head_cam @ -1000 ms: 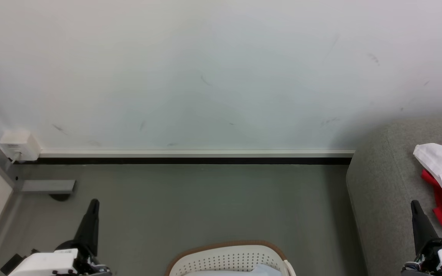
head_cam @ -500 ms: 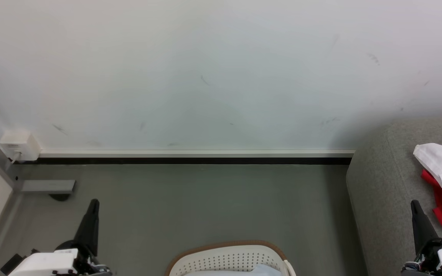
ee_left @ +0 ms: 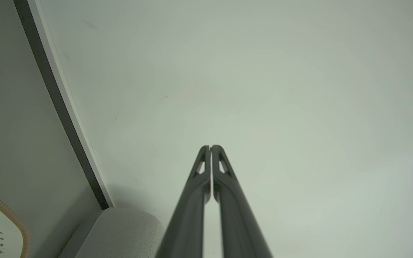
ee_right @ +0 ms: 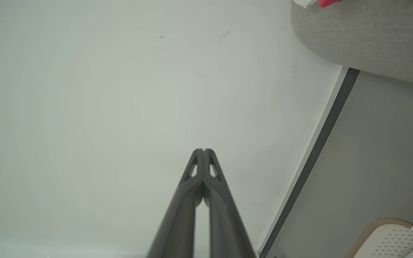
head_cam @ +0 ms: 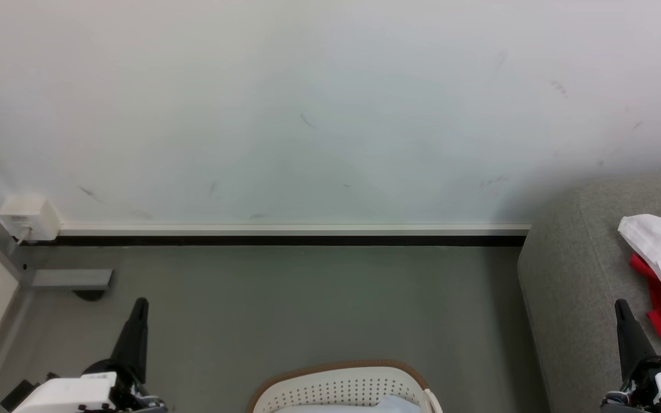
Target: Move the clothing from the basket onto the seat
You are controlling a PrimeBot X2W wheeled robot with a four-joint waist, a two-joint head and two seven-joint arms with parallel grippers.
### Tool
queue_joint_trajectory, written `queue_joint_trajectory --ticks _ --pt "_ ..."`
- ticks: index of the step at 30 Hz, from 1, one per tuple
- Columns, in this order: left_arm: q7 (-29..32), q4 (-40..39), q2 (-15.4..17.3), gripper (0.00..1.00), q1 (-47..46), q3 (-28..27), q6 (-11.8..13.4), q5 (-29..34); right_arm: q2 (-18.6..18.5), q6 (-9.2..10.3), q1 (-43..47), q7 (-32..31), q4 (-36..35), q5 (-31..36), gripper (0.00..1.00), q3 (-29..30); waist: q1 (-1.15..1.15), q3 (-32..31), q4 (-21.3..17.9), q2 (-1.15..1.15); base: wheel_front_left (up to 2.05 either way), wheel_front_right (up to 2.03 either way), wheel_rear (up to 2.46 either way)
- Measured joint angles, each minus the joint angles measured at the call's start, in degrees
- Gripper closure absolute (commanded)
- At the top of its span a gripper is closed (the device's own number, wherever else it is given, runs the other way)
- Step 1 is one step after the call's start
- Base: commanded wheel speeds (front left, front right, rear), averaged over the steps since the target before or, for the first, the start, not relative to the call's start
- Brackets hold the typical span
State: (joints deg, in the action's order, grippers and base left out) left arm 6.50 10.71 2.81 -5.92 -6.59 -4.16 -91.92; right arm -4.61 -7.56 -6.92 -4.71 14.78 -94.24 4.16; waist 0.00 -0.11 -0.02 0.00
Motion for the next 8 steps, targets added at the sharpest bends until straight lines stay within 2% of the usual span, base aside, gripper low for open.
queue_joint_trajectory --ticks 8 --pt "0.0 0.0 0.0 1.00 0.0 0.0 0.0 0.0 -0.2 0.01 0.0 0.1 0.0 -0.2 1.00 -0.2 0.00 0.0 0.0 0.00 0.00 0.00 0.00"
